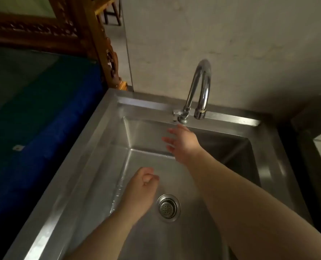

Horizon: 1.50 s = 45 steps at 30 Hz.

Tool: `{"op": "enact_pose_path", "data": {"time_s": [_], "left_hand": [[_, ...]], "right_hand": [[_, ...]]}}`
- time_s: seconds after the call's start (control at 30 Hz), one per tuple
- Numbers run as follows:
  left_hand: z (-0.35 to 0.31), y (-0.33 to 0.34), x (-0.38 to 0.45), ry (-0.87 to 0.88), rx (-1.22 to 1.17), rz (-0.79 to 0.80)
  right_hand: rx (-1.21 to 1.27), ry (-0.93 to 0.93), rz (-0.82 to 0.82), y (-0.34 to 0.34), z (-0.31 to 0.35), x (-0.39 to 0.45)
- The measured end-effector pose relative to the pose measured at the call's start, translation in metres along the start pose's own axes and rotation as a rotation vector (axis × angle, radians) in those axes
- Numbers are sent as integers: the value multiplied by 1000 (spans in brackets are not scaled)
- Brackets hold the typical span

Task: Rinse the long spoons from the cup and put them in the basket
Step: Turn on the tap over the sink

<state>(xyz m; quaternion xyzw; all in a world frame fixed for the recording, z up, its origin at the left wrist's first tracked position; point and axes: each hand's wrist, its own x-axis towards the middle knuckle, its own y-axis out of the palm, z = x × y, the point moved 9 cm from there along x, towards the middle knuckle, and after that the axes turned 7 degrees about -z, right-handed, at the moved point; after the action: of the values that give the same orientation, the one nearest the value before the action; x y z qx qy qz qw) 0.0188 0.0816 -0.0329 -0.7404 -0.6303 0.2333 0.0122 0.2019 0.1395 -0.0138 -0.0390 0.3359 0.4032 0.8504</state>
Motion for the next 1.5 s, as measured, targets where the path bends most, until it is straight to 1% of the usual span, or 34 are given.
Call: {"op": "enact_pose_path", "data": {"time_s": [0.13,0.2,0.23,0.3,0.33,0.4,0.47,0.5,0.53,0.63,0.93,1.5], "left_hand": [[-21,4,30,180,216,-44],[-40,12,41,314,331,-51],[-50,13,45,409,437,-77],[-64,6,55,576,752,-194],[-64,-5,66,577,895,-253],[-48,-35,95,440,1087,-293],[-19,-63,122,291,1241,-243],[-7,-71,131,260,1313,-208],[2,-75,136,265,1362,-194],[8,-76,140,337,1379,-214],[0,-74,132,388,1361,-250],[-3,-74,133,410,1331,-247]], "right_hand": [[57,9,23,10,3,16],[101,26,46,13,1,18],[117,32,51,13,-1,19],[127,43,63,11,-3,23],[122,48,70,10,-4,25],[112,60,85,8,-5,26],[115,70,99,6,-5,27],[121,74,107,6,-5,27],[134,79,118,7,-6,25],[185,97,154,13,-8,25],[269,71,144,23,-13,26],[171,-59,112,26,-3,26]]}}
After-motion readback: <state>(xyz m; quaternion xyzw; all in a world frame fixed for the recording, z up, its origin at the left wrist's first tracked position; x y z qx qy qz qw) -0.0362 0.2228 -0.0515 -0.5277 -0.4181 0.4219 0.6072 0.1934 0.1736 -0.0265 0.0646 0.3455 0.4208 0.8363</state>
